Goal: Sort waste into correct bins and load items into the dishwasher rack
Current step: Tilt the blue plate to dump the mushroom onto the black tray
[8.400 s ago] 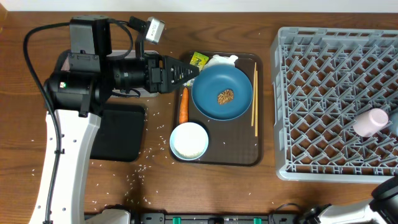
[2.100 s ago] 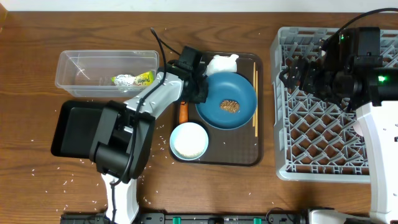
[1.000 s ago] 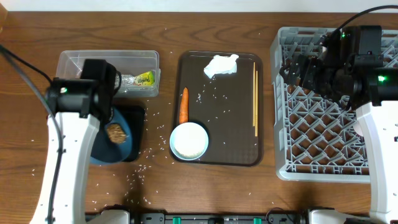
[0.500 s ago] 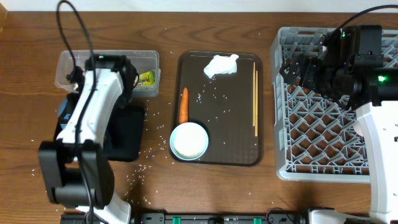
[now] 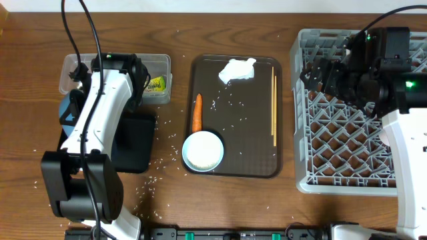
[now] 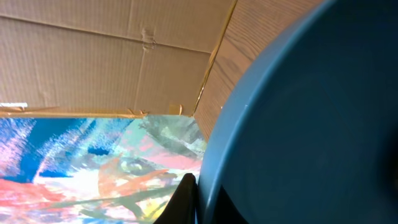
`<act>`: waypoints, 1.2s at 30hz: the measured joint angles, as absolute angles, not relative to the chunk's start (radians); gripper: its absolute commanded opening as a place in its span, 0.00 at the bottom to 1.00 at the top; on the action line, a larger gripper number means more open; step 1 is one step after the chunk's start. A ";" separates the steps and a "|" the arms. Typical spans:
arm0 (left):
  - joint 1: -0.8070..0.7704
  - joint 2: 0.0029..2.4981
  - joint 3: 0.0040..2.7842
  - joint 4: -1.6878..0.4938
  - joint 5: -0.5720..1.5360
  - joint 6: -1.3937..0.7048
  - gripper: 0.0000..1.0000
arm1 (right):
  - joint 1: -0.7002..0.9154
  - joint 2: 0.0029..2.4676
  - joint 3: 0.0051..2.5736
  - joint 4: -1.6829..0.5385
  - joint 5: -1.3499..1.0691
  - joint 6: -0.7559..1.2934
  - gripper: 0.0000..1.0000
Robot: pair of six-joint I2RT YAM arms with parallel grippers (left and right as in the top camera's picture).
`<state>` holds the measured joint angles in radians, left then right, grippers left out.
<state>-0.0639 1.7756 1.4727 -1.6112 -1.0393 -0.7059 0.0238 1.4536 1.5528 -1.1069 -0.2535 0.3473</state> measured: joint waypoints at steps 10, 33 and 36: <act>-0.185 1.776 1.473 -1.610 -1.058 -0.698 0.06 | 0.024 1.454 1.553 -1.111 -0.253 0.347 0.99; -0.180 1.776 1.473 -1.612 -1.087 -0.673 0.06 | 0.024 1.454 1.553 -1.129 -0.258 0.347 0.99; -0.181 1.776 1.473 -1.612 -1.068 -0.672 0.06 | 0.024 1.454 1.553 -1.129 -0.262 0.347 0.99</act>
